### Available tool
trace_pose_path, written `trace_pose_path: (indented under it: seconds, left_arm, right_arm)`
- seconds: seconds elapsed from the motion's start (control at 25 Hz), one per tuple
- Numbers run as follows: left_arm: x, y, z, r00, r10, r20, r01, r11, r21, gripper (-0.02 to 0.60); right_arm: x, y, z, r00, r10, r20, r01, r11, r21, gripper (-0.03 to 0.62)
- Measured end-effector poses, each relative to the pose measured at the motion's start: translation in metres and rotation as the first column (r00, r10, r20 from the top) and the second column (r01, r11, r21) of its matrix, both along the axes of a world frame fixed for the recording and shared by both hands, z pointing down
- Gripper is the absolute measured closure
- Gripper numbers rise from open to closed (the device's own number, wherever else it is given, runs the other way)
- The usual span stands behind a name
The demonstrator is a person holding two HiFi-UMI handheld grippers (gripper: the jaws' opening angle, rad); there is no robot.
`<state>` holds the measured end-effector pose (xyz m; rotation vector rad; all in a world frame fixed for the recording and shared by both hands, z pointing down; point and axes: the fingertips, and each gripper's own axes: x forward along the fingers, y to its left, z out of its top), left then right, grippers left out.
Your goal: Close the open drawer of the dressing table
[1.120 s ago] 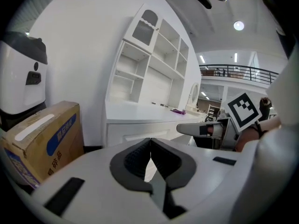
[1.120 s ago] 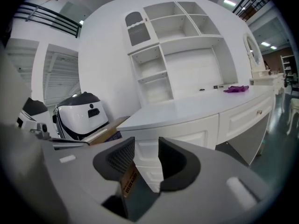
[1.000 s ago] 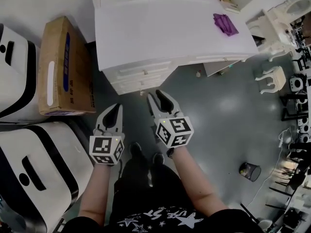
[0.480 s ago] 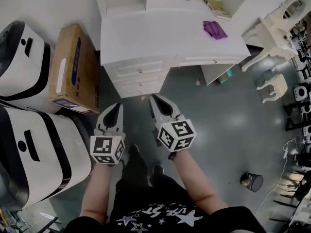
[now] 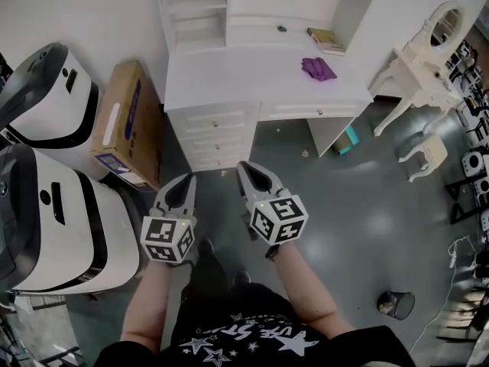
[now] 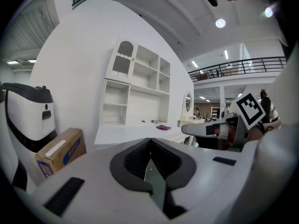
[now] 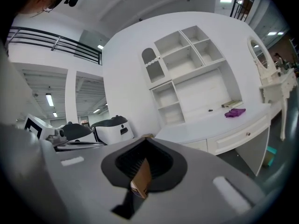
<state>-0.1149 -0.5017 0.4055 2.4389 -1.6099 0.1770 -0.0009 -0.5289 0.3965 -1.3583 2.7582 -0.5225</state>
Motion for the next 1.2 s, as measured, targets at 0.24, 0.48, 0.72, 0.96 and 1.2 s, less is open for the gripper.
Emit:
trace_pose_path:
  seconds: [0.24, 0.48, 0.72, 0.96, 1.2]
  left_arm:
    - [0.007, 0.035, -0.019, 0.998, -0.063, -0.004, 0.063, 0.998, 0.003, 0.572]
    - [0.014, 0.051, -0.035, 0.999, -0.052, 0.012, 0.051, 0.998, 0.031, 0.572]
    - [-0.008, 0.064, -0.043, 0.998, -0.047, -0.043, 0.049, 0.998, 0.040, 0.572]
    - [-0.030, 0.096, -0.041, 0.998, 0.006, -0.069, -0.005, 1.000, 0.022, 0.572]
    - [-0.063, 0.121, -0.043, 0.996, 0.037, -0.085, -0.036, 0.999, 0.011, 0.572]
  right_arm:
    - [-0.001, 0.043, 0.002, 0.998, -0.056, 0.016, 0.056, 0.998, -0.015, 0.591]
    - [-0.017, 0.059, -0.010, 0.993, -0.114, -0.039, 0.115, 0.993, 0.020, 0.591]
    - [-0.030, 0.076, -0.026, 0.989, -0.092, -0.115, 0.101, 0.993, 0.069, 0.591]
    - [-0.047, 0.104, -0.030, 0.986, -0.041, -0.161, 0.051, 0.997, 0.060, 0.591]
    - [-0.078, 0.141, -0.039, 0.981, -0.013, -0.193, 0.029, 0.996, 0.079, 0.591]
